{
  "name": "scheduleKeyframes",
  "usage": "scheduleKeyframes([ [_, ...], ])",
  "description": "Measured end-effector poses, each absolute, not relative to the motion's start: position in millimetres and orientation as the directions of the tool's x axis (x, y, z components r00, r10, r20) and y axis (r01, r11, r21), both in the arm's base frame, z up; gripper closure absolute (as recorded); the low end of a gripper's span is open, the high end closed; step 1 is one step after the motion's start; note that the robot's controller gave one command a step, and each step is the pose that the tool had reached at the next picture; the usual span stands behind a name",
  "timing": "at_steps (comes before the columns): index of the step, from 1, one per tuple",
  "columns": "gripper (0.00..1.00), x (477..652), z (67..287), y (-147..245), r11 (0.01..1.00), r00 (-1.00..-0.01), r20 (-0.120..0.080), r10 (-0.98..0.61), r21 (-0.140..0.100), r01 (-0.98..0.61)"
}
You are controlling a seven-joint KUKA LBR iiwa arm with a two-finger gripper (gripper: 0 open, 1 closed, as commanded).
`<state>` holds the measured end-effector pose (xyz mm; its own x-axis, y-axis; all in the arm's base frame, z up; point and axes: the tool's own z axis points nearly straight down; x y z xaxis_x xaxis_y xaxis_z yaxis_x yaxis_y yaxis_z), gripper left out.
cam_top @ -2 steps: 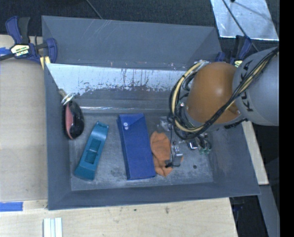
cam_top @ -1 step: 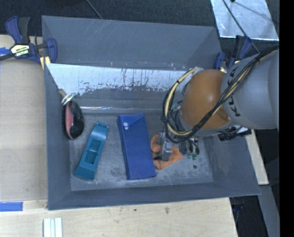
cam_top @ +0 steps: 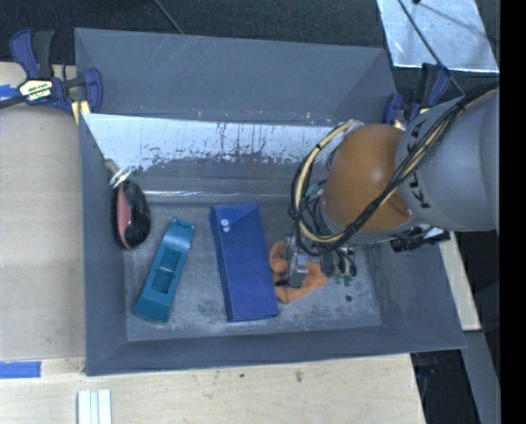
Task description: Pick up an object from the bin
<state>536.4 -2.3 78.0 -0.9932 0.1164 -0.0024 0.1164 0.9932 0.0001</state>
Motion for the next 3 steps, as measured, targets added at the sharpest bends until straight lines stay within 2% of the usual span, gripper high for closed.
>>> scheduleKeyframes([
  [1,1.00,557.1,196.4,-1.5,0.994,-0.994,-0.003,0.106,0.000,0.106],
  [2,1.00,557.1,196.4,-1.5,0.994,-0.994,-0.003,0.106,0.000,0.106],
  [3,1.00,572.7,310.0,8.5,0.998,-0.998,-0.004,0.061,0.000,0.061],
])
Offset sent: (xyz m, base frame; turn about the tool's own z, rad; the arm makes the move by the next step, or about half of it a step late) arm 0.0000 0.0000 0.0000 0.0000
